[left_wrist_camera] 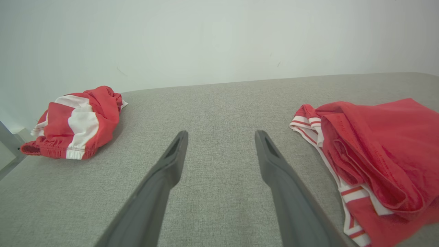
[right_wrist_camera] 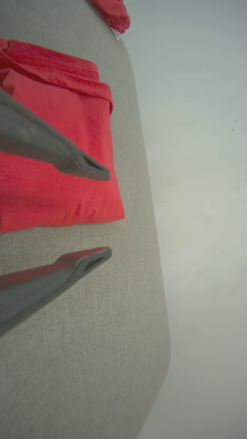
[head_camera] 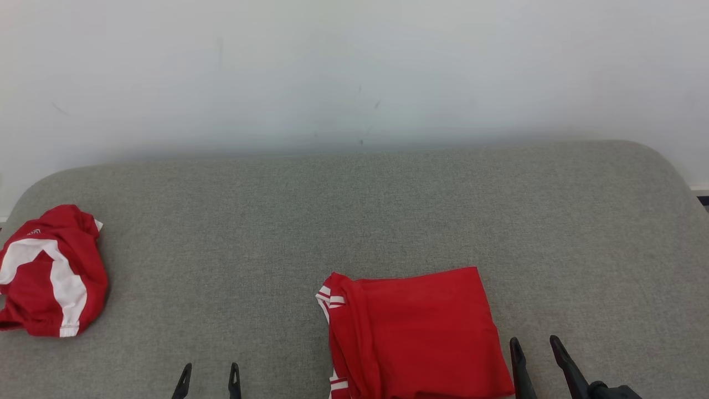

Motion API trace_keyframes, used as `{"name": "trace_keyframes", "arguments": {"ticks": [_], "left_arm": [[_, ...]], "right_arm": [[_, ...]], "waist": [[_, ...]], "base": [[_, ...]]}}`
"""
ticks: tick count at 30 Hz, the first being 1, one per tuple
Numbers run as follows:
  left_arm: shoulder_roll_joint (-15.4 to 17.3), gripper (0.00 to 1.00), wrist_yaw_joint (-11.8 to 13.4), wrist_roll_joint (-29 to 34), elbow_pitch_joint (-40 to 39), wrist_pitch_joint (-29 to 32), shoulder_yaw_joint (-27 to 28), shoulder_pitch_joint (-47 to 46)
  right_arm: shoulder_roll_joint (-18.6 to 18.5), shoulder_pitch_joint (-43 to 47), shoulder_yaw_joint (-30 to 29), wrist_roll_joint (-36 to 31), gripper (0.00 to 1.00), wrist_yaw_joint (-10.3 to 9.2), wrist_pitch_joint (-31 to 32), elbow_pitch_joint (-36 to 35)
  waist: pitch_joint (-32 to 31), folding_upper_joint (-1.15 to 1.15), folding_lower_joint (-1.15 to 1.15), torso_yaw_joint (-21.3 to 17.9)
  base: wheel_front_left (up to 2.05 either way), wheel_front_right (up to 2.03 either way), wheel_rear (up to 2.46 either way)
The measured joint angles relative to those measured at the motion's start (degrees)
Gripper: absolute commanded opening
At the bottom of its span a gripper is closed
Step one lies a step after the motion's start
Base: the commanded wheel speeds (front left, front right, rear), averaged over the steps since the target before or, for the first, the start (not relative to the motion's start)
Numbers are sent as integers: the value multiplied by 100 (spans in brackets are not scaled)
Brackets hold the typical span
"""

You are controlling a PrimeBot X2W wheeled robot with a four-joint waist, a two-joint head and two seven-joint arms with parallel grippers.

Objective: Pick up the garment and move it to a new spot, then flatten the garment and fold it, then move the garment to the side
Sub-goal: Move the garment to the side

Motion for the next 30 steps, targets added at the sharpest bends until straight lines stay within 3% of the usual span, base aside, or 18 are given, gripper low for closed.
{"name": "trace_keyframes", "arguments": {"ticks": [25,30], "left_arm": [[0,100,2,-87,25,0,-2,2],[0,100,-1,-105,22,0,-19,-4]], "right_arm": [[11,-303,48,-30,100,0,0,22],[-129,-865,153,-37,100,0,-1,594]], "waist": [[27,0,0,54],[109,0,0,75]], "base": [[0,0,0],[0,0,0]]}}
